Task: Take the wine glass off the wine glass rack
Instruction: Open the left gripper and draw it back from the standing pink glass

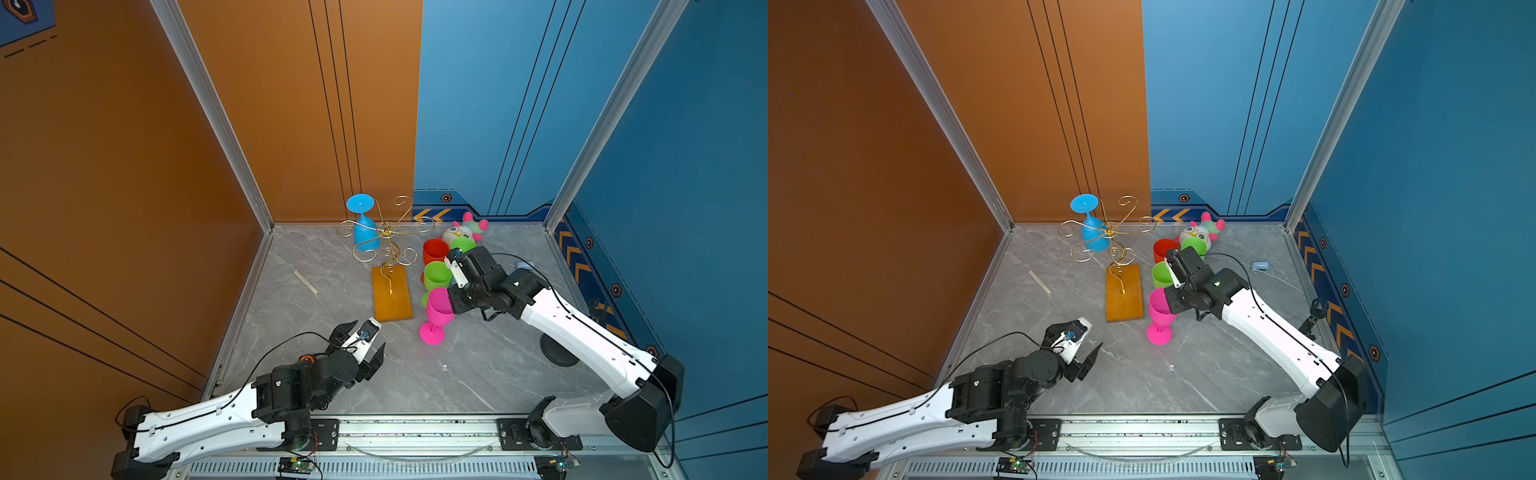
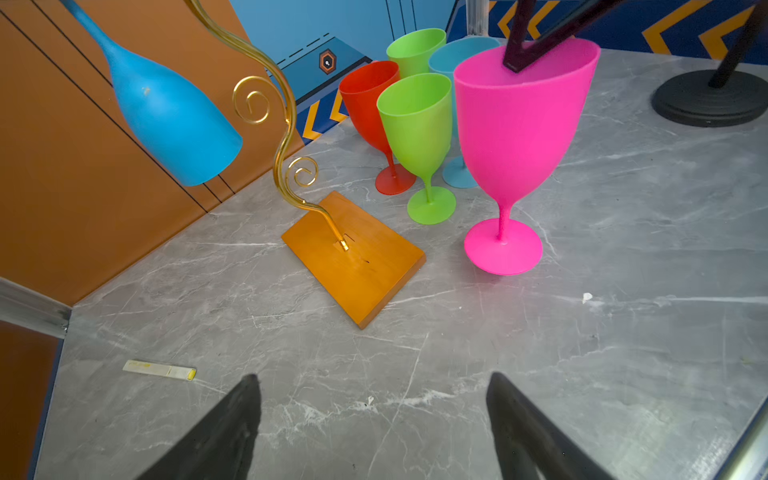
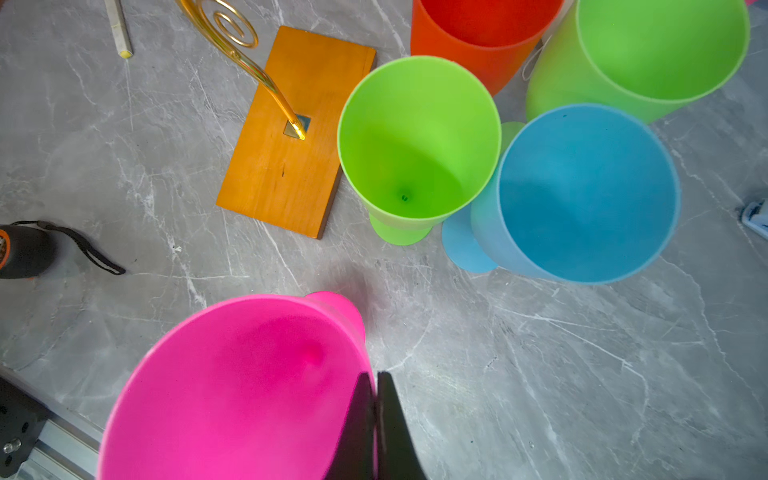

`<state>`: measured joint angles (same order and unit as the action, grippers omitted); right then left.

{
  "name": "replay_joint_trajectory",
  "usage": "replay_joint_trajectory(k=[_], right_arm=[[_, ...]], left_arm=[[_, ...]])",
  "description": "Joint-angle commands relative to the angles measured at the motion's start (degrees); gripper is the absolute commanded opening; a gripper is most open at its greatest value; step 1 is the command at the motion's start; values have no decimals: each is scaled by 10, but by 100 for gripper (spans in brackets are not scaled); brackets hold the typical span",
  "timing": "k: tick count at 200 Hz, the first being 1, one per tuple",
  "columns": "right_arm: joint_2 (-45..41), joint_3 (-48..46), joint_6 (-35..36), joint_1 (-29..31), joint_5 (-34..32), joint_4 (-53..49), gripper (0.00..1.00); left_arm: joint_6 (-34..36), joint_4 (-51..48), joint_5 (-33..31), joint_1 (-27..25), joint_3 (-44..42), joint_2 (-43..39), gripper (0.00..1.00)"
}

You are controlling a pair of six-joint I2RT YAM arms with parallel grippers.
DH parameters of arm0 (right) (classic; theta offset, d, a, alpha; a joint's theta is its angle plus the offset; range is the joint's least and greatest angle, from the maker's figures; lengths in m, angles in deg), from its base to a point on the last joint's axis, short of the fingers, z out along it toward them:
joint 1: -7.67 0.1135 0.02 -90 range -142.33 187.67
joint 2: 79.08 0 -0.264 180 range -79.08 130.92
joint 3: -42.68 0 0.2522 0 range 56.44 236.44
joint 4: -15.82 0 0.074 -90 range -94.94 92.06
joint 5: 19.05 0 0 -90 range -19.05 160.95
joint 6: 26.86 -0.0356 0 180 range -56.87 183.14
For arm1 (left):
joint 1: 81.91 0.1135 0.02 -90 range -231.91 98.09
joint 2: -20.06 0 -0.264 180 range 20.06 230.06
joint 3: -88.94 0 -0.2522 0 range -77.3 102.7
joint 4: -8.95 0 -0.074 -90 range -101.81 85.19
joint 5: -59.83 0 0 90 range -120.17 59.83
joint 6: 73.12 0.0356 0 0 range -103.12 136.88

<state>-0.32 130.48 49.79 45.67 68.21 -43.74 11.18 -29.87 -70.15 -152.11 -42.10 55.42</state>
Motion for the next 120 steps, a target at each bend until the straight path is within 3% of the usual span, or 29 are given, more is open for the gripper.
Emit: replay_joint_trajectory(k=[1,67,120], right_arm=[[-10,-20,7,3,-36,61,0],[1,-50,16,4,-65,99,0],[18,-53,21,7,-71,95,0]], left_arm=[[-33,-34,3,21,23,-1,85],[-40,-80,21,56,23,-50,95],[-47,-111,41,81,28,-77,96]])
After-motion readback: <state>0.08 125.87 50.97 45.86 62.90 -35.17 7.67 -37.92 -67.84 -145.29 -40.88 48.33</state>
